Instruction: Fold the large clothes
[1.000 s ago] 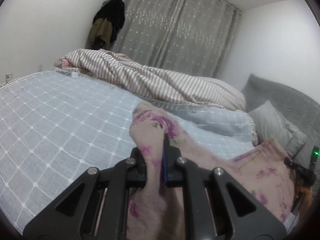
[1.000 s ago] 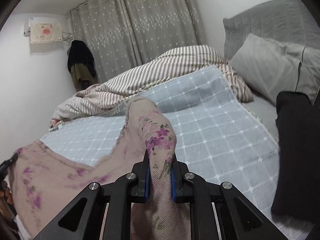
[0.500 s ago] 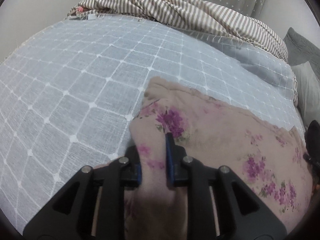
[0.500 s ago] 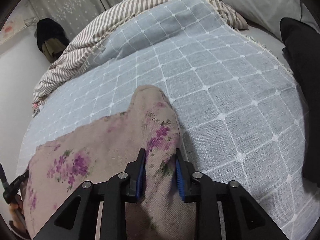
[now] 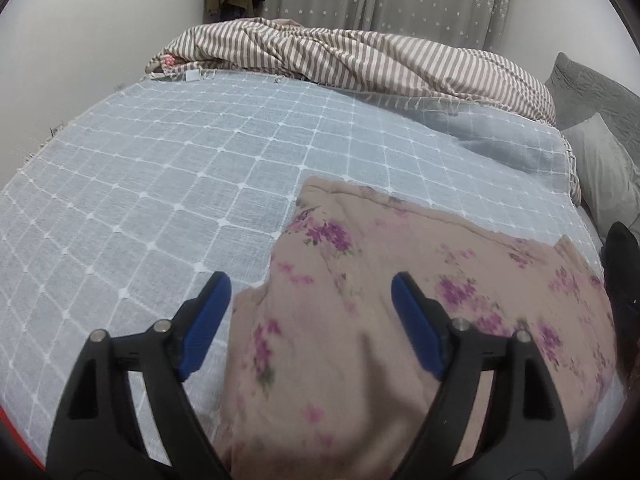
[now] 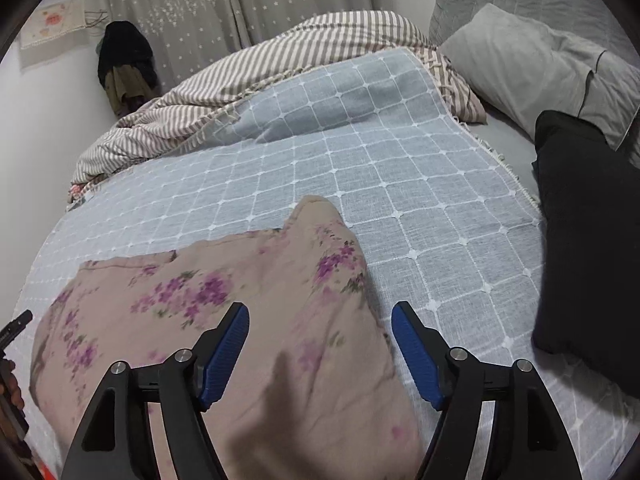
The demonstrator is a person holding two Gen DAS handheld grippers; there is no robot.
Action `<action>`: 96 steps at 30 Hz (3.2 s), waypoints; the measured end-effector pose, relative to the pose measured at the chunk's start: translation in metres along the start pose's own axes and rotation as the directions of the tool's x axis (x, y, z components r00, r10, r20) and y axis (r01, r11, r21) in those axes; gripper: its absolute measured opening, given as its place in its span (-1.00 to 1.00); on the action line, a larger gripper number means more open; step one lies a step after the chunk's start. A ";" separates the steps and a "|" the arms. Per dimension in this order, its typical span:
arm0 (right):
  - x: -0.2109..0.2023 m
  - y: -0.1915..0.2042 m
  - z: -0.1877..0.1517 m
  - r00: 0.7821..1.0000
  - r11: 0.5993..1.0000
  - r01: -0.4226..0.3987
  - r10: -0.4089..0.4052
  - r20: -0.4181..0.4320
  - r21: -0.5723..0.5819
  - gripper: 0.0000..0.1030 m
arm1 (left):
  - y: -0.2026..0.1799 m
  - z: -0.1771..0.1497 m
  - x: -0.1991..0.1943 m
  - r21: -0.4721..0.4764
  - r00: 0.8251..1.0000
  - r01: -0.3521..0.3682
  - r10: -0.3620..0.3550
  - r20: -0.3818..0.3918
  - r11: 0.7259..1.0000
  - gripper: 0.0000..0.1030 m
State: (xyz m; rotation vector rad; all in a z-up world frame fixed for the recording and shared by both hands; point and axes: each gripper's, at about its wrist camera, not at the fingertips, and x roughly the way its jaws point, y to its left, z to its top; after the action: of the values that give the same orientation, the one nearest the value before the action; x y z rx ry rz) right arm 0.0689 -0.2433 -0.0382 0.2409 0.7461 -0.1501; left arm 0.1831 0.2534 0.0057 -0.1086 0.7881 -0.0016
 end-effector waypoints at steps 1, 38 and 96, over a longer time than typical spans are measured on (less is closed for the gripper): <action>-0.008 0.003 -0.004 1.000 1.000 -0.004 0.004 0.002 -0.008 0.50 | -0.002 -0.003 -0.007 0.009 1.000 -0.005 0.005 0.002 1.000 0.73; -0.109 0.089 -0.172 0.999 0.990 0.031 -0.037 -0.039 -0.135 0.95 | -0.158 -0.168 -0.117 0.155 0.983 0.008 0.020 -0.181 0.988 0.99; -0.111 0.101 -0.176 0.998 0.986 0.010 -0.019 -0.052 -0.169 0.95 | -0.172 -0.174 -0.118 0.168 0.980 0.042 -0.007 -0.200 0.985 0.99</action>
State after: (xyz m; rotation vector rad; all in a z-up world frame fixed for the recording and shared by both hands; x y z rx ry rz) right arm -0.1043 -0.0937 -0.0704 0.0781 0.8091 -0.0942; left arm -0.0169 0.0703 -0.0156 0.0459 0.9834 -0.1050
